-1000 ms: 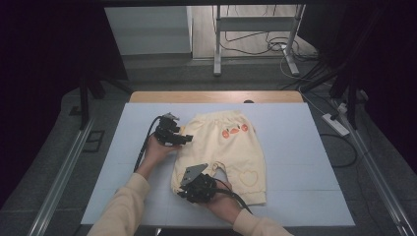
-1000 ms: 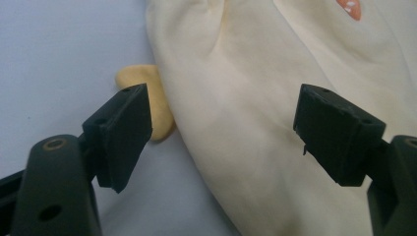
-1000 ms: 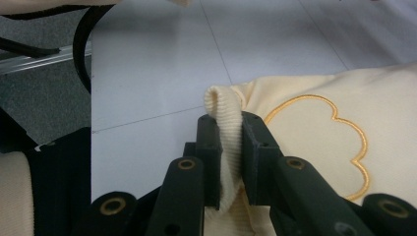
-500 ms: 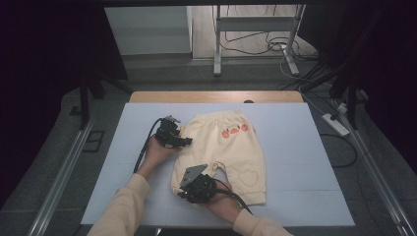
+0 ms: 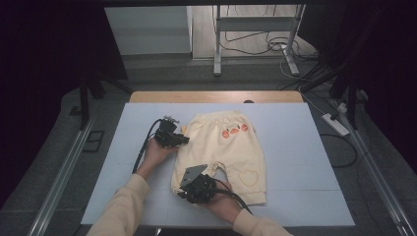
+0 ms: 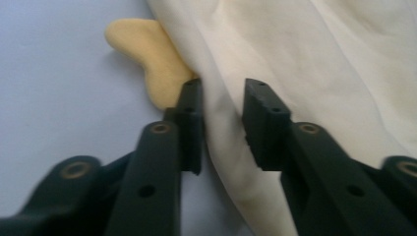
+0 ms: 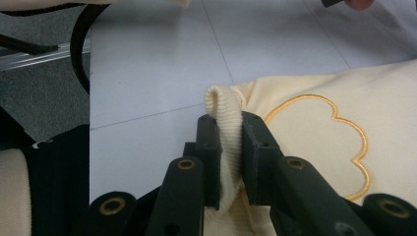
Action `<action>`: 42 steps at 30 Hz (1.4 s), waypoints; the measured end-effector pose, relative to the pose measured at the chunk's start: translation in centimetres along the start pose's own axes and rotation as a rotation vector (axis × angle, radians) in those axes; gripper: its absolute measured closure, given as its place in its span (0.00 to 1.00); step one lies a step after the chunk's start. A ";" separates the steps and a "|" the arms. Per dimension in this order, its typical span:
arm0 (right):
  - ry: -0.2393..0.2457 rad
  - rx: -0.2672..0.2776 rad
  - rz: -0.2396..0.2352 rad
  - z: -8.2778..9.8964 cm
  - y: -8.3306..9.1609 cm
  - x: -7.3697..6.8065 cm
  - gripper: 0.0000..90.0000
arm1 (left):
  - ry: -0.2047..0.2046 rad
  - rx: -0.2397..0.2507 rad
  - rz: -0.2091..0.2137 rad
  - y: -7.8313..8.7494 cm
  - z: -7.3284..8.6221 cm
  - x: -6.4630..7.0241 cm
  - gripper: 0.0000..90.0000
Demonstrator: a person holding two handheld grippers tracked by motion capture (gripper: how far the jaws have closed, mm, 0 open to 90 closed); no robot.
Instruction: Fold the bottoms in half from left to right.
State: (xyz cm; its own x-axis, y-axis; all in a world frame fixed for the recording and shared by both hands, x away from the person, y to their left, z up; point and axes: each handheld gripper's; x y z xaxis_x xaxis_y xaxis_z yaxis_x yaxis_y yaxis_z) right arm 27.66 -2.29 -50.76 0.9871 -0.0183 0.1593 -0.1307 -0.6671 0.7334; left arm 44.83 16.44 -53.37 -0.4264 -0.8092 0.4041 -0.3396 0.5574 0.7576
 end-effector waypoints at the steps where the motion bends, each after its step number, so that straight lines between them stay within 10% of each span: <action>1: 0.000 0.000 -0.001 0.0 0.0 0.0 0.88 | 0.000 -0.011 0.024 -0.1 0.0 0.1 0.88; 42: 0.024 0.122 -0.002 -1.7 2.1 -0.2 0.88 | -0.021 0.158 0.186 6.9 -1.7 2.4 0.95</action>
State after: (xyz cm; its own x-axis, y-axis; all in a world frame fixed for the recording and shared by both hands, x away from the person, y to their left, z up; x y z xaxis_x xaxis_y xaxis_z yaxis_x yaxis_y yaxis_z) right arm 27.01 -2.41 -48.11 0.9846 -0.0003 0.1751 -0.1154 -0.7529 0.6480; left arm 42.91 18.02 -46.32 -0.5106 -0.6871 0.5169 -0.3800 0.7196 0.5812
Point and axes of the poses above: each handheld gripper's, and its own axes: y roughly backward along the jaws, z roughly out of its underside, x roughly to its right, and after that the axes turned 14 degrees about y, right-handed
